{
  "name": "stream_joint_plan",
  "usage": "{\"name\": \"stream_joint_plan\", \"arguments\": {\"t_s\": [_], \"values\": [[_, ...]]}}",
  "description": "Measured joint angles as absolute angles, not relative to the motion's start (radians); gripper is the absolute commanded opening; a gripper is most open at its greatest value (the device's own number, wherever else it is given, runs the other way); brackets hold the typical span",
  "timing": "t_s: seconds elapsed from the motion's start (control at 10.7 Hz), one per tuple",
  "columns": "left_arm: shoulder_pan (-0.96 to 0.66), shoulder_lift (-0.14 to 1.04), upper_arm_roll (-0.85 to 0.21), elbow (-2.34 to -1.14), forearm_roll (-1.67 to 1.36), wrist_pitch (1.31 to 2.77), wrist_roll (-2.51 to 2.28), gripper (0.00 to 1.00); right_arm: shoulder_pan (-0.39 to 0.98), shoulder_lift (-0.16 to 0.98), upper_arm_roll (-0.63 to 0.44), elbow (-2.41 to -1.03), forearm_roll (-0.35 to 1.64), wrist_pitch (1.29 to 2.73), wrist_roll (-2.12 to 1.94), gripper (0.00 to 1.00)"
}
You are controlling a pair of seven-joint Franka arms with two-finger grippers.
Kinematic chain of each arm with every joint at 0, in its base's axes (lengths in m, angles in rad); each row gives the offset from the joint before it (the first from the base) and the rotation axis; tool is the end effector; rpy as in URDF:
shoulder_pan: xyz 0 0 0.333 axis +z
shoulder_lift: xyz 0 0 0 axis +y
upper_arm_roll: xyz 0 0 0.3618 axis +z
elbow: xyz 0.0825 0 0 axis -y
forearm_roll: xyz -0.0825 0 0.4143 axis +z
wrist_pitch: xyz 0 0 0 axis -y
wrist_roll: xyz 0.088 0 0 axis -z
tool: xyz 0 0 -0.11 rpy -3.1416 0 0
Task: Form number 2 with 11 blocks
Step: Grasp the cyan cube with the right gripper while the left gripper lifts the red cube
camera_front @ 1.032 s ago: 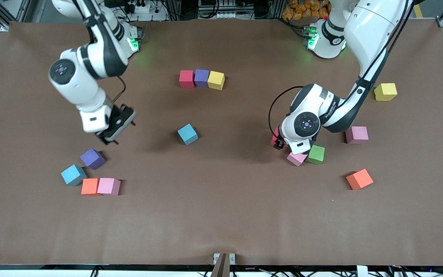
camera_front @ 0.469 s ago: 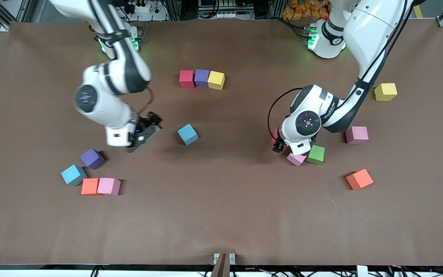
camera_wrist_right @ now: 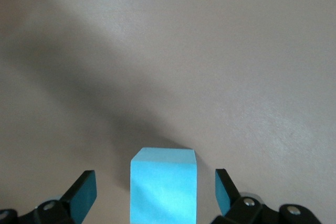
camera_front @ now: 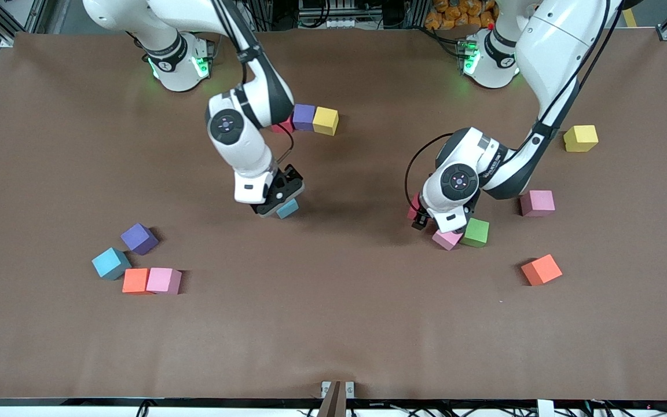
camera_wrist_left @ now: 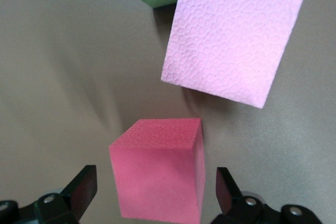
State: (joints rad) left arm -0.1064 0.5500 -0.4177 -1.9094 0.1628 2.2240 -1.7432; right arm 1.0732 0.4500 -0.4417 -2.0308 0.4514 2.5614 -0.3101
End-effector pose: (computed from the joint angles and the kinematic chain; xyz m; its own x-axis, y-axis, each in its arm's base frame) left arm 0.5720 -0.3084 0.2282 0.4073 0.9104 -0.0731 0.8904 -0.4136 -0.1901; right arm 0.5199 0.3897 0.2701 0.8002 0.5784 0.1582 0.5928 -0.8028 -0.0632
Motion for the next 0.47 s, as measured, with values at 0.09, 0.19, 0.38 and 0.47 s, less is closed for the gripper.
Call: {"name": "stream_joint_plan", "arguments": {"t_s": [0.09,0.19,0.38,0.47], "values": [[-0.107,0.55,-0.418,-1.917,0.163,2.243,-1.745,1.0,1.074,0.465,-0.435,-2.05,0.452,2.602,-0.31,1.0],[-0.107,0.551,-0.418,-1.931,0.164,2.269,-1.746,1.0,1.074,0.477,-0.428,-2.069,0.452,2.633,-0.31,1.0],[-0.107,0.551,-0.418,-1.96,0.164,2.3,-1.746,1.0,1.074,0.484,-0.42,-2.099,0.452,2.674,-0.31,1.0],[-0.107,0.551,-0.418,-1.968,0.168,2.306,-1.746,1.0,1.073,0.485,-0.415,-2.119,0.452,2.711,-0.31,1.0]]}}
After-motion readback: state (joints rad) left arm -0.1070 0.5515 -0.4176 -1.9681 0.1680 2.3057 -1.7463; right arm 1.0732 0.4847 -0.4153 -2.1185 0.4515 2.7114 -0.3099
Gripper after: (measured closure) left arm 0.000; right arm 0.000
